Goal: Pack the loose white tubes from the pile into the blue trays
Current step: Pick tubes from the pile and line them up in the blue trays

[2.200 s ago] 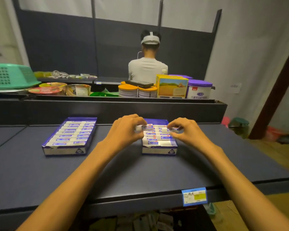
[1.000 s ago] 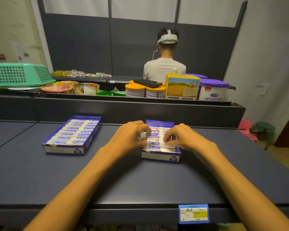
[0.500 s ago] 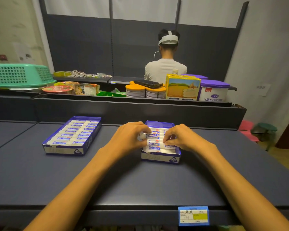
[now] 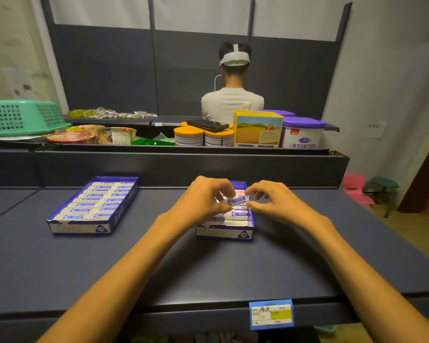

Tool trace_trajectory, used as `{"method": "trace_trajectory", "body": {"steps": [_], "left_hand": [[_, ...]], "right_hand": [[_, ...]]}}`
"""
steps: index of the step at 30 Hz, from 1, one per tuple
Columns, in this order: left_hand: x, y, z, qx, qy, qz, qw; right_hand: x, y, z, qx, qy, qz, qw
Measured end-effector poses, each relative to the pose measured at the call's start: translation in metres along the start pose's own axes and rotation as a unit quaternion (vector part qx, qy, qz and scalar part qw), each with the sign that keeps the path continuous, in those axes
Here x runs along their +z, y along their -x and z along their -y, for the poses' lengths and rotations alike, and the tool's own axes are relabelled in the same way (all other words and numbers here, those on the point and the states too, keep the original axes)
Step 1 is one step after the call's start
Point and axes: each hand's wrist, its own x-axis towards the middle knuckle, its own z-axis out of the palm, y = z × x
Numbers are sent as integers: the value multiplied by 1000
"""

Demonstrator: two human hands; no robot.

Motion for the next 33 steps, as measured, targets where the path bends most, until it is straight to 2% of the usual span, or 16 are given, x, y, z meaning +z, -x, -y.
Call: {"method": "trace_trajectory", "body": {"steps": [7, 11, 24, 33], "left_hand": [[14, -12, -8, -18, 4, 69, 997], [17, -12, -3, -13, -54, 89, 995], [21, -16, -5, -6, -139, 128, 982], [22, -17, -1, -18, -135, 151, 979]], "right_hand": [[-6, 9, 0, 16, -62, 66, 996], [-8, 10, 0, 23, -66, 89, 994], [-1, 2, 2, 35, -7, 64, 997], [1, 1, 4, 44, -18, 63, 997]]}}
